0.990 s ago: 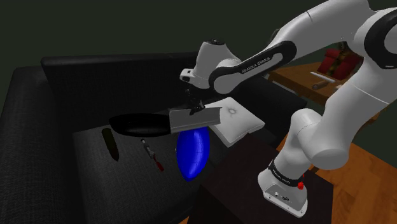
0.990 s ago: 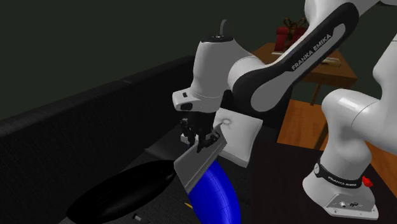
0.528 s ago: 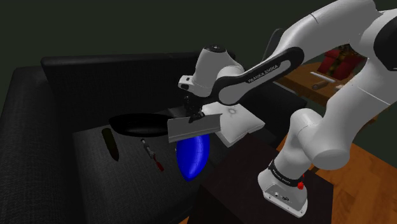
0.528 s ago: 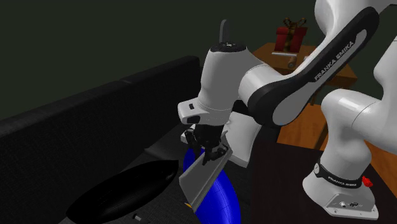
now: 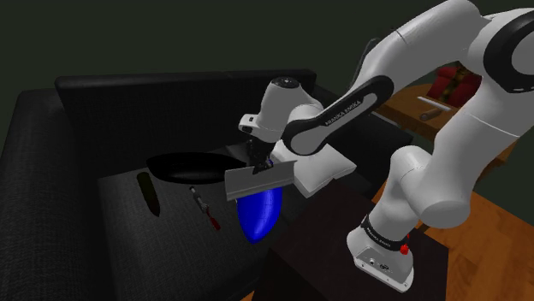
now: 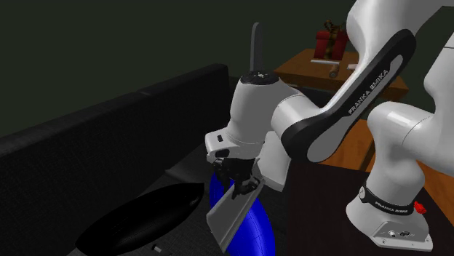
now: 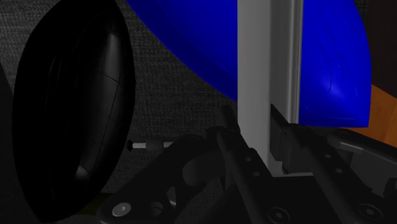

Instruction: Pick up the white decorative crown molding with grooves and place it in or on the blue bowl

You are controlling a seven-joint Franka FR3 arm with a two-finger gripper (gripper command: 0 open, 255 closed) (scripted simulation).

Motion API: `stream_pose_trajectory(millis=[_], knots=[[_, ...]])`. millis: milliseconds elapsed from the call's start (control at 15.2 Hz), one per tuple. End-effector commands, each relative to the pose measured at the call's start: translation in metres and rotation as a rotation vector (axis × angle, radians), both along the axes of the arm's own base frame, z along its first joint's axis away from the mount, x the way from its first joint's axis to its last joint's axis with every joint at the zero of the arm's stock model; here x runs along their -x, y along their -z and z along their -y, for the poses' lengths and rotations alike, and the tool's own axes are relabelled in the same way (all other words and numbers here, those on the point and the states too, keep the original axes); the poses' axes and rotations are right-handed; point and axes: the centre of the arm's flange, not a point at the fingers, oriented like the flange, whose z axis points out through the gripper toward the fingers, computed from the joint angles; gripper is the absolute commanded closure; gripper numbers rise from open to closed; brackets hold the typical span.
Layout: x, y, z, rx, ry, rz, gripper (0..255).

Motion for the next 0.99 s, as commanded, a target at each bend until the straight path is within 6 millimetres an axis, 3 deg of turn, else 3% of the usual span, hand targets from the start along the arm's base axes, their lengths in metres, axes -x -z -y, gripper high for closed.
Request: stream_pose_trajectory(millis=[0, 462, 924], knots=[[-0.001, 0.011, -0.001, 0.000, 0.000, 0.001, 255], [-0.001, 0.049, -0.001, 0.000, 0.000, 0.001, 255], [-0.001, 0.049, -0.001, 0.000, 0.000, 0.001, 255]])
